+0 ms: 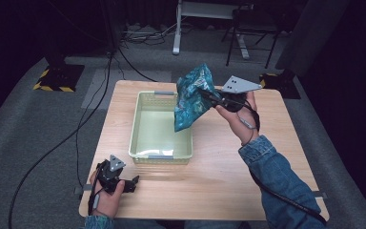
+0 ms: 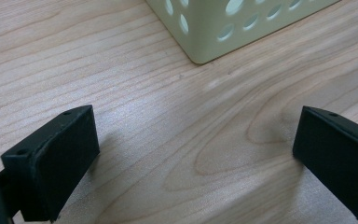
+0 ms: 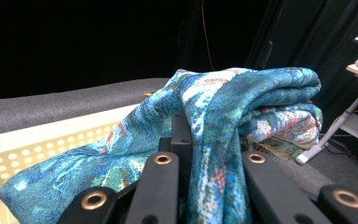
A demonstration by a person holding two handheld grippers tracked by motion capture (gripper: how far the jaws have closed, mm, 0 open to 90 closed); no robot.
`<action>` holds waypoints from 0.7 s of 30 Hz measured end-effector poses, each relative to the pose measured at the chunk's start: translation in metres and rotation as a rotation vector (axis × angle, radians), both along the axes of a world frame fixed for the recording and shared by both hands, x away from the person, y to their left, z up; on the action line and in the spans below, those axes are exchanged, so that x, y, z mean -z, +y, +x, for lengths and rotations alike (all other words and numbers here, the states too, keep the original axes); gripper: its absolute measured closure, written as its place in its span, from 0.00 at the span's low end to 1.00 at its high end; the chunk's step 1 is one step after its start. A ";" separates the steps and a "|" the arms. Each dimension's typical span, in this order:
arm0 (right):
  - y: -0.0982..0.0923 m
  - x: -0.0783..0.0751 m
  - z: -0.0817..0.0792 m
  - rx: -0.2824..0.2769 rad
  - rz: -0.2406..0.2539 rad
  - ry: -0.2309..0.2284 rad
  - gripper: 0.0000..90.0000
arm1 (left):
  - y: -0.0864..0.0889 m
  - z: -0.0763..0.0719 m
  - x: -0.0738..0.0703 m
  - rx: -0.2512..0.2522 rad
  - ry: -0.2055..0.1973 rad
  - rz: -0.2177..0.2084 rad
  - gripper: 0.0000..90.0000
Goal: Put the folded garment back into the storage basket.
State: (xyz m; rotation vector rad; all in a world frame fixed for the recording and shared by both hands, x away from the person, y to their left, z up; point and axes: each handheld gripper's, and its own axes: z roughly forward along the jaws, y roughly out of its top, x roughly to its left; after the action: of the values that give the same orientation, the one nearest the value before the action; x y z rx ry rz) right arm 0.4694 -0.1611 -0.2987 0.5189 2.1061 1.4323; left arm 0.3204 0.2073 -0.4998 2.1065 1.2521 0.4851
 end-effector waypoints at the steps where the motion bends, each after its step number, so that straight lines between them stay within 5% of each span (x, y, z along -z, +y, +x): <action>1: 0.002 0.000 0.000 -0.003 0.000 -0.003 0.91 | 0.000 0.000 0.000 0.000 0.000 0.000 0.00; 21: 0.031 0.003 0.003 -0.039 0.006 0.005 0.91 | 0.000 0.000 0.000 0.001 0.000 0.000 0.00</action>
State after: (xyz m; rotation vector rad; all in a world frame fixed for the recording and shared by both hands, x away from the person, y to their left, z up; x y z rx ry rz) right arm 0.4723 -0.1304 -0.3017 0.4865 2.1271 1.4615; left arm 0.3204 0.2073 -0.4998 2.1071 1.2515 0.4852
